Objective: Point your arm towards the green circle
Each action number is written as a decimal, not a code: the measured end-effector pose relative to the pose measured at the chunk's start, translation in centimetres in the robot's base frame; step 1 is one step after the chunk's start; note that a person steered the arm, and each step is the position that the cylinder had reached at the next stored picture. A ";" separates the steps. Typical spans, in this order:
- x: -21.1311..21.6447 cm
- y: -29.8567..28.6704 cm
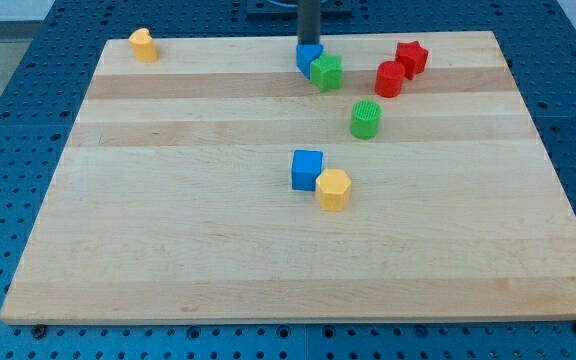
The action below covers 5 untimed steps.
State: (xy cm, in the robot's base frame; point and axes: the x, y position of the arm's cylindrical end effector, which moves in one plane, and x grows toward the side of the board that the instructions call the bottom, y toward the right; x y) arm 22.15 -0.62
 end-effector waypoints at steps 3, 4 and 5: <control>7.9 -3.8; 12.1 -0.2; 15.4 0.2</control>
State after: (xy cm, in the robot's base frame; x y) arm 37.55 -0.41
